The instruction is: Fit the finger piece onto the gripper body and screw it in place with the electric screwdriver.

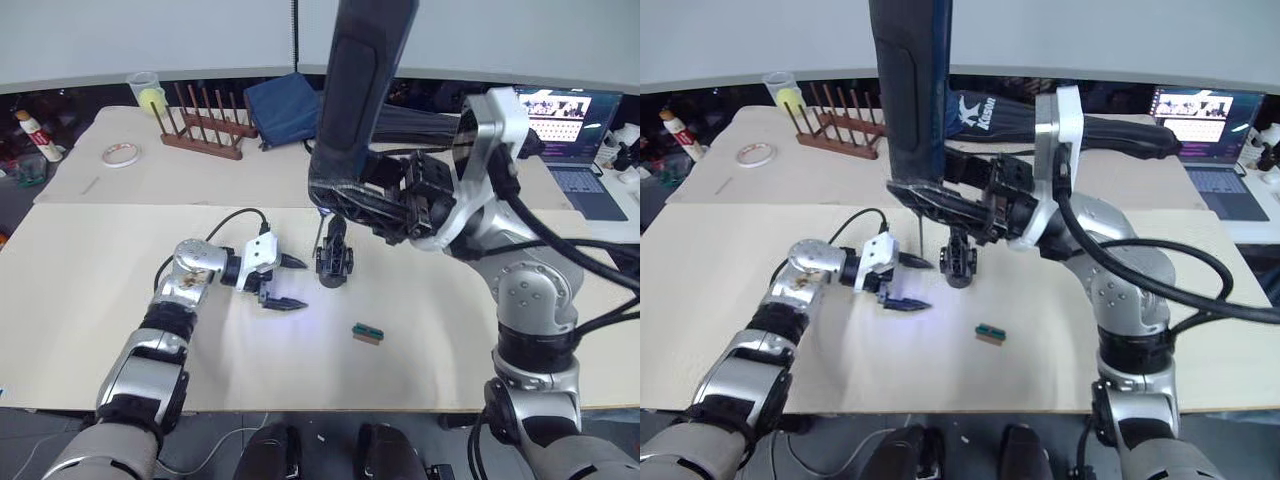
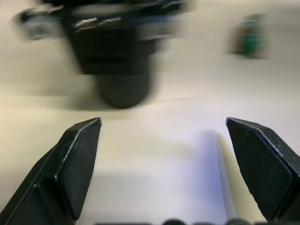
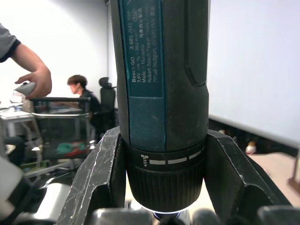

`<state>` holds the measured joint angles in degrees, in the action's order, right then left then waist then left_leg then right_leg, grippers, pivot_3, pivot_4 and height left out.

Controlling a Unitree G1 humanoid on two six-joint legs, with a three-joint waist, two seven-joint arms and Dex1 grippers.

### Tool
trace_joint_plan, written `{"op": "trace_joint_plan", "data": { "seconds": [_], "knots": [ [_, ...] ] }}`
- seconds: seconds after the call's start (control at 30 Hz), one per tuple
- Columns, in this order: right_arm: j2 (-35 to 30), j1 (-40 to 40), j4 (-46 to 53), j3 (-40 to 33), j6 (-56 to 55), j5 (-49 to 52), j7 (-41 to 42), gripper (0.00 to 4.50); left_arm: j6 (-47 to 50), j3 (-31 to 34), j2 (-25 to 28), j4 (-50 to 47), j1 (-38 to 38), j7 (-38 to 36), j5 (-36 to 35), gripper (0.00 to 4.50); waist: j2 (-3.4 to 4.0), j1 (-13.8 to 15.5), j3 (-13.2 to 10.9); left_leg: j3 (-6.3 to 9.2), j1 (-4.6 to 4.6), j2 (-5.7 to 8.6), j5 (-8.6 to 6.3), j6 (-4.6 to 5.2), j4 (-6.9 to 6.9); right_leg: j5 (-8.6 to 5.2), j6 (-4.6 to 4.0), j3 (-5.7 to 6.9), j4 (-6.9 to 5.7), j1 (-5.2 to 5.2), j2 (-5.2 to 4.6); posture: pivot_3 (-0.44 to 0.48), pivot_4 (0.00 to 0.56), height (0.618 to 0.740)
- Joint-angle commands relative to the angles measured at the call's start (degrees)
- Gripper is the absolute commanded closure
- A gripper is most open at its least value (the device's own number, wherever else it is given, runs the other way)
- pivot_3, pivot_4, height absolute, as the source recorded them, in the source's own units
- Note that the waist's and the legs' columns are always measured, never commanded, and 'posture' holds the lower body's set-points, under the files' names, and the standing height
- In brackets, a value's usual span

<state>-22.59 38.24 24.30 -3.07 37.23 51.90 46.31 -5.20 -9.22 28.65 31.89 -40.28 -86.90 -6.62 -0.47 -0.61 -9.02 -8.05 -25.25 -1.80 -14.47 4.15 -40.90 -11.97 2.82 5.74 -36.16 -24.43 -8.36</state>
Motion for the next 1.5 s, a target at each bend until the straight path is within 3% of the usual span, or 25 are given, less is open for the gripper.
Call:
{"op": "trace_joint_plan", "data": {
  "seconds": [0.03,0.13,0.2,0.47,0.9,1.5],
  "knots": [
    [-2.6,-4.9,6.2,-2.1,-1.9,0.7,1.2,2.57,7.9,-1.2,3.0,-17.0,4.9,-3.4,-5.2,0.0,0.0,0.1,0.0,0.0,0.0,0.01,-0.01,0.01,-0.02,0.0,0.0,0.0,0.0,0.01,-0.02,0.0,0.15,0.73],
    [-4.6,-11.6,9.2,-1.7,-5.2,-2.0,2.9,2.57,10.8,-2.3,4.5,-26.0,9.7,-2.8,-6.8,0.0,0.0,0.3,0.0,0.01,0.0,0.01,-0.01,0.02,-0.04,0.0,0.01,-0.02,0.1,0.01,-0.02,0.0,0.15,0.73],
    [-5.1,-17.7,10.7,-2.3,-7.9,-4.7,2.9,2.57,9.5,-2.7,2.6,-28.9,11.9,-0.3,-7.4,0.0,0.01,0.4,0.0,0.02,0.03,0.01,-0.01,0.02,-0.04,-0.02,0.0,-0.01,0.16,0.02,-0.01,0.0,0.15,0.73],
    [-3.3,-28.0,12.6,-1.6,-13.6,-9.9,-1.0,2.57,12.6,-4.6,1.4,-31.5,12.2,2.8,-8.3,0.0,0.0,0.6,0.0,0.03,0.1,-0.01,0.02,-0.03,-0.03,-0.04,-0.04,-0.07,0.09,-0.01,0.03,0.0,0.15,0.73],
    [-2.1,-32.9,11.7,-0.6,-17.6,-14.0,-2.9,2.57,17.3,-6.1,0.4,-30.6,8.5,4.5,-9.4,0.0,0.0,1.1,0.0,0.02,0.1,0.02,0.02,-0.03,-0.05,-0.05,-0.03,-0.08,0.11,0.01,0.04,0.0,0.15,0.73],
    [-1.7,-33.9,9.7,-0.1,-19.4,-16.1,-2.4,2.57,10.1,-7.1,0.6,-23.6,8.3,5.2,-6.5,0.0,0.0,1.2,0.0,0.03,0.1,0.02,0.02,-0.03,-0.06,-0.05,-0.03,-0.08,0.11,0.02,0.04,0.0,0.15,0.73]
  ]
}}
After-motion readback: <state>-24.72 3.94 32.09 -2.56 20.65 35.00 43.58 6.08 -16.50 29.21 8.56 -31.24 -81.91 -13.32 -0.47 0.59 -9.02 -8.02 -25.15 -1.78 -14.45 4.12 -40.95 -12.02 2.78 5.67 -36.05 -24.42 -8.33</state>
